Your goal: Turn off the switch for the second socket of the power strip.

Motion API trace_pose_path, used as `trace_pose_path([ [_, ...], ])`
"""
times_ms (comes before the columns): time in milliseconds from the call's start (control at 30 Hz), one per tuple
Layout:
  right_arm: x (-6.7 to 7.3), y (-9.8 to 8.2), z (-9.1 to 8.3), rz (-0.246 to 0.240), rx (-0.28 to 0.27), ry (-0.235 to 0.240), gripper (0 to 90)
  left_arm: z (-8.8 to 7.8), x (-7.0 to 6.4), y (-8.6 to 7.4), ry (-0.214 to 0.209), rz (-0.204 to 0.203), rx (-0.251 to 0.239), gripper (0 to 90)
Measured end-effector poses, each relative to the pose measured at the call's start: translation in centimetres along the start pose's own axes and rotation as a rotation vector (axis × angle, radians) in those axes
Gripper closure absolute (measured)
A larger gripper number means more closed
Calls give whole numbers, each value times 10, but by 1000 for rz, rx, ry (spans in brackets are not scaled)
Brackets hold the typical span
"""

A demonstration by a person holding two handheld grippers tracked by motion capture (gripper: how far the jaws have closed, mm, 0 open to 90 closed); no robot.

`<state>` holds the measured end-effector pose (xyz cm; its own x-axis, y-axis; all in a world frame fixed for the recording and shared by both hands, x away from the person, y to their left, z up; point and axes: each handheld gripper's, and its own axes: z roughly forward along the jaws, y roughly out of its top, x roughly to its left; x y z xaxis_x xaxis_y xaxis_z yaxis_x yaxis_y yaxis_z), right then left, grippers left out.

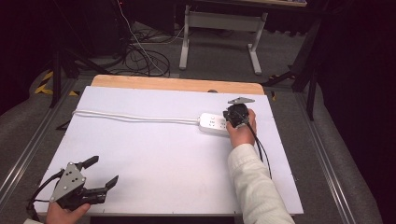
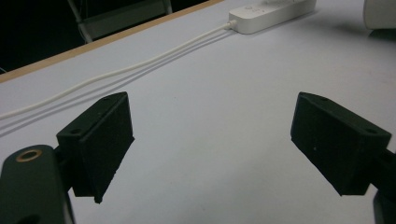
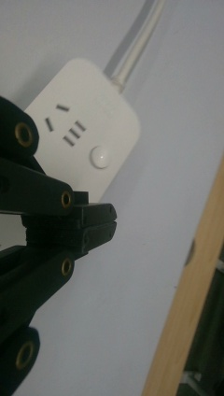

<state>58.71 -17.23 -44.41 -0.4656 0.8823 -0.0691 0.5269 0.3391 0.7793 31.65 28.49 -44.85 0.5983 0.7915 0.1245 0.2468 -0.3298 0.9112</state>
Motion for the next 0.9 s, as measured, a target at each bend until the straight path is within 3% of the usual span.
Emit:
trace_pose_path([
  [100, -1, 5, -6, 21, -33, 29, 900, 2, 1, 0, 1, -1, 3, 136],
  [333, 4, 18, -33, -25, -80, 55, 900, 0, -1, 0, 2, -4, 3, 136],
  [533, 4, 21, -47, -24, -101, 75, 900, 1, 0, 0, 2, -6, 3, 136],
  [900, 7, 24, -58, -31, -119, 102, 881, 0, 0, 0, 4, -4, 2, 135],
])
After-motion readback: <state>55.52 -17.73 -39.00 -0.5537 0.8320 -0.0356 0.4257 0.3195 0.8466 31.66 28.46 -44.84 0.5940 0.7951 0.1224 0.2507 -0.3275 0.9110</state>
